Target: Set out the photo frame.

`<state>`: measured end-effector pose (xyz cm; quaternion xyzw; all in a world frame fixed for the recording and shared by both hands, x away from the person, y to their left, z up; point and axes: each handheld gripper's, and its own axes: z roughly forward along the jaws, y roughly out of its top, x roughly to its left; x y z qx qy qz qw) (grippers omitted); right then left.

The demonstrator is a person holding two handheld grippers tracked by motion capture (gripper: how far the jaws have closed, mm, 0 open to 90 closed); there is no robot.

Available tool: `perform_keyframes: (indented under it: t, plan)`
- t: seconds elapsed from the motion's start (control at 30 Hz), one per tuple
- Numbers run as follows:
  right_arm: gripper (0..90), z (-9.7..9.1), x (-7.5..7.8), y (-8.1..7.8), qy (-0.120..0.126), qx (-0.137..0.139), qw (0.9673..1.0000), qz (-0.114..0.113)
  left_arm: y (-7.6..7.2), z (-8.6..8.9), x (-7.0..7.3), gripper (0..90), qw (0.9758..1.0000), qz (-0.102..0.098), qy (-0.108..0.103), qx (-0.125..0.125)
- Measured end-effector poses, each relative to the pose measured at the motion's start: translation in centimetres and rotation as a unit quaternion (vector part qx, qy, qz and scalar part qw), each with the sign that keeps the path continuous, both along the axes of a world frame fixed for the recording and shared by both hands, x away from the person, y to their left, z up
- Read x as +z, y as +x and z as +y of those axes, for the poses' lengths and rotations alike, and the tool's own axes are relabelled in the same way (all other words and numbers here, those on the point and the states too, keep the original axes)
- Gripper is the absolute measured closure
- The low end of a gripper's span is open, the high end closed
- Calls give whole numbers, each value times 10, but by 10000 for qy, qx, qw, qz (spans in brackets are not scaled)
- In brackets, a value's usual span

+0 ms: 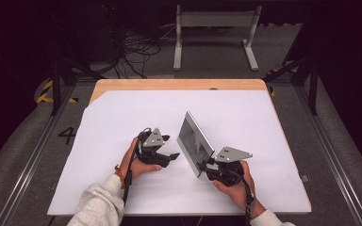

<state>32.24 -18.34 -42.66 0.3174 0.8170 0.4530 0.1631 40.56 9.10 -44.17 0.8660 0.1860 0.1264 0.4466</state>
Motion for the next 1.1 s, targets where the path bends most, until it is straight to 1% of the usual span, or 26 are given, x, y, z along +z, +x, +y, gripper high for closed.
perform_keyframes:
  t: [0.03,0.1,0.17,0.27,0.3,0.37,0.4,0.53,0.6,0.67,0.7,0.73,0.8,0.87,0.9,0.93,1.0,1.03,1.1]
  plan:
    - [726,-1,1,-1,11,52,10000,-10,1,0,0,232,10000,10,-5,11]
    - [732,-2,1,-3,-35,65,10000,-61,2,0,-2,218,10000,63,5,-21]
    - [735,-3,1,-2,-28,109,9999,-45,2,-2,-2,212,10000,49,52,-65]
    - [743,-7,3,0,-106,182,9998,-21,3,-3,-2,204,9999,99,17,-131]
    - [750,-8,4,2,-148,192,9997,16,3,-6,-4,202,9997,131,139,-128]
    - [755,-11,6,4,-201,226,9995,69,5,-8,-6,201,9996,221,117,-159]
    - [756,-12,6,5,-235,241,9994,53,6,-10,-6,197,9995,236,136,-164]
    - [759,-15,6,8,-233,303,9992,73,10,-14,-8,193,9994,262,124,-181]
    - [760,-17,6,9,-229,322,9992,79,13,-18,-10,184,9991,325,147,-216]
    - [760,-18,6,9,-232,318,9992,74,14,-19,-10,180,9991,334,133,-226]
    - [732,-18,6,8,-231,301,9993,65,15,-20,-9,180,9991,343,122,-222]
    - [672,-18,5,7,-263,176,9995,48,16,-20,-9,176,9991,354,93,-224]
    - [677,-20,3,7,-205,145,9996,100,18,-20,-9,171,9990,383,50,-224]
    - [697,-21,3,6,-177,159,9997,106,21,-20,-9,164,9989,424,14,-210]
    - [753,-21,3,5,-153,220,9996,113,22,-20,-9,159,9989,424,-10,-216]
    - [771,-21,3,5,-167,260,9995,100,23,-20,-9,157,9986,469,-39,-236]
    - [773,-20,4,4,-249,271,9993,66,24,-21,-9,155,9987,458,-16,-225]
    - [775,-20,4,5,-250,290,9992,89,25,-23,-9,155,9988,435,26,-224]
    - [780,-22,5,7,-191,336,9990,203,25,-24,-9,155,9987,428,89,-257]
